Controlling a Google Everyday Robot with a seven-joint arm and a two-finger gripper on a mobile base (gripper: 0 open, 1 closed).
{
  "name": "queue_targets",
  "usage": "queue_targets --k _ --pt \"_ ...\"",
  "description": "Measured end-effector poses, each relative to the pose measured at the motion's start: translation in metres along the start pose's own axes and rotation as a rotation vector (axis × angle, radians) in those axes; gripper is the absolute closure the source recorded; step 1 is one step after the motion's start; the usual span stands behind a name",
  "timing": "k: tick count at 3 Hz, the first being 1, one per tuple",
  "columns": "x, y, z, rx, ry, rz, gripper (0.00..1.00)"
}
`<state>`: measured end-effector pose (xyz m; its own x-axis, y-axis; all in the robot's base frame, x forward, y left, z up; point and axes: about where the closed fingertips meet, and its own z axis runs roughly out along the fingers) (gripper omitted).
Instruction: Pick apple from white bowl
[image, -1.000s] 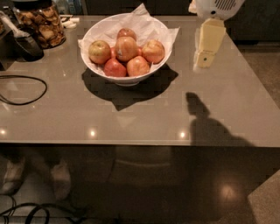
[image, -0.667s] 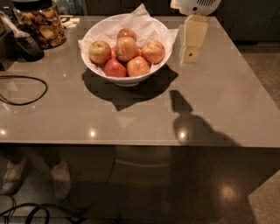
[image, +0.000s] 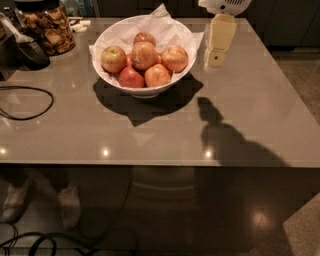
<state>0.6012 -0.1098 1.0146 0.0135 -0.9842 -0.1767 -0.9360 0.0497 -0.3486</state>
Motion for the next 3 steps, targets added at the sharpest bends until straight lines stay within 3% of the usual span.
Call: queue_targets --k 2,3 --pt "-0.007 -0.042 0.019 -0.01 -0.041 0.004 0.0" --pt "-0.012 -0.06 0.028 -0.011 -0.057 -0.003 0.18"
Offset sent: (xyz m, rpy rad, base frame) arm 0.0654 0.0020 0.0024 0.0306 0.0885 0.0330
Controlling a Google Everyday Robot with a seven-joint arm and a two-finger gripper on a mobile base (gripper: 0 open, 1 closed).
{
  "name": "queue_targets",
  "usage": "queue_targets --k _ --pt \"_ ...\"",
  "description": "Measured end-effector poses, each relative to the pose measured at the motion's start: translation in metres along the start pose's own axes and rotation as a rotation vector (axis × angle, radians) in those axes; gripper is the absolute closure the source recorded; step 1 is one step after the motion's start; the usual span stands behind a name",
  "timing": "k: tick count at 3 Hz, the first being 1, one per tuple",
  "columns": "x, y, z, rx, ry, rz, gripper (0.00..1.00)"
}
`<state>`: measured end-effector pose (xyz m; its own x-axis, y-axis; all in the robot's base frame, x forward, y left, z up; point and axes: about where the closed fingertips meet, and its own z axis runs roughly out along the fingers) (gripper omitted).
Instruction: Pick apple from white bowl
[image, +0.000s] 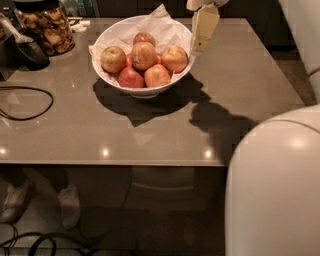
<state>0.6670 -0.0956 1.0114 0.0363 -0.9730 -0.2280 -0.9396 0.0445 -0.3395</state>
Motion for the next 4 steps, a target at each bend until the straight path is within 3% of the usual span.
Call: queue_targets --k 2,4 --pt "-0.01 -0.022 0.017 0.004 -0.027 -0.006 0.44" --pt "-0.018 -0.035 0.036 -0.005 -0.053 -0.002 0.35"
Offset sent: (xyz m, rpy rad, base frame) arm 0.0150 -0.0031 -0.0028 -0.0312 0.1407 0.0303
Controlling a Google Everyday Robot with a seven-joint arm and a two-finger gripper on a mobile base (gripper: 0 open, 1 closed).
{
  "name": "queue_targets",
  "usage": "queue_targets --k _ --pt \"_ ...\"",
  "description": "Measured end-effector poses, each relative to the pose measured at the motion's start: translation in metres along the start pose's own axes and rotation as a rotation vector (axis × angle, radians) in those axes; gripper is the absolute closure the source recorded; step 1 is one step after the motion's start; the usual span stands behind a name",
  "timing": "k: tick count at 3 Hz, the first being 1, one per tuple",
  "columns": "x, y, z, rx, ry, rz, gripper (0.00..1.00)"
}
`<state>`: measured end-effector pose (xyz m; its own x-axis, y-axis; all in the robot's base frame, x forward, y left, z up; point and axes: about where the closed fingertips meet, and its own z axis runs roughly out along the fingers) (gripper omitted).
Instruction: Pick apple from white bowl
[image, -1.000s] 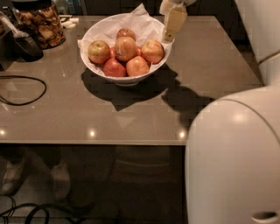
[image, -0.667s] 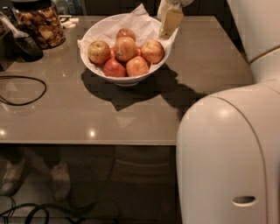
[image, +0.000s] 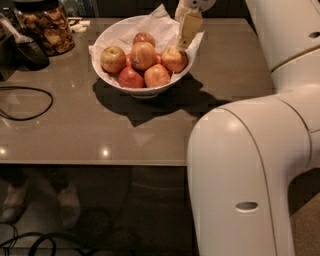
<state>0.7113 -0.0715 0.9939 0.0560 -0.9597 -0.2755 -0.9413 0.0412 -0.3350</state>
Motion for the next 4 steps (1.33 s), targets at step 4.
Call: queue_targets --k 4 --pt "-0.003 -0.001 0.029 -0.051 -0.023 0.022 0.35"
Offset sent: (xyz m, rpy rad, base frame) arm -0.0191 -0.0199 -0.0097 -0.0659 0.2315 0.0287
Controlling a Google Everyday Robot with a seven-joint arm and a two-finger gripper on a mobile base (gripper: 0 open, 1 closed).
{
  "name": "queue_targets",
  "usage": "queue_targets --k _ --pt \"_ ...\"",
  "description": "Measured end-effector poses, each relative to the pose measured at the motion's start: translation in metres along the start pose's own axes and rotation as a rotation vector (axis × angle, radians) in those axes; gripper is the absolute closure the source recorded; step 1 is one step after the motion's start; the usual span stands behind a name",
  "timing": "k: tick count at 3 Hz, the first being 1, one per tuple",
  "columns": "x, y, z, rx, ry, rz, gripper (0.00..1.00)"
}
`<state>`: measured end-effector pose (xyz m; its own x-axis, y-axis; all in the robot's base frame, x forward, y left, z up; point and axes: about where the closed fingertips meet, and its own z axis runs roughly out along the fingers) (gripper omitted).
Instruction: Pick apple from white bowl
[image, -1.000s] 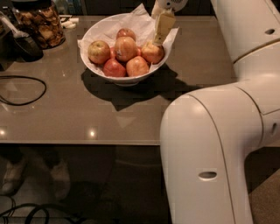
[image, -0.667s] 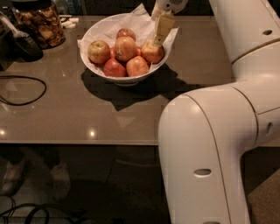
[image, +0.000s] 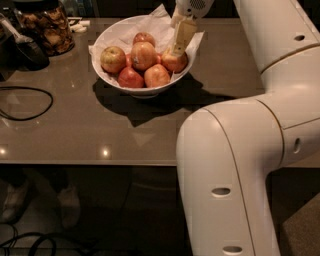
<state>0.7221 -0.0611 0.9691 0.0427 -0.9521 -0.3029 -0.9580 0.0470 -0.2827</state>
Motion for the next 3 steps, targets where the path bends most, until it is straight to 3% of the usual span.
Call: queue_targets --k 3 --pt "0.009 0.003 0.023 -0.05 -0.003 0.025 0.4"
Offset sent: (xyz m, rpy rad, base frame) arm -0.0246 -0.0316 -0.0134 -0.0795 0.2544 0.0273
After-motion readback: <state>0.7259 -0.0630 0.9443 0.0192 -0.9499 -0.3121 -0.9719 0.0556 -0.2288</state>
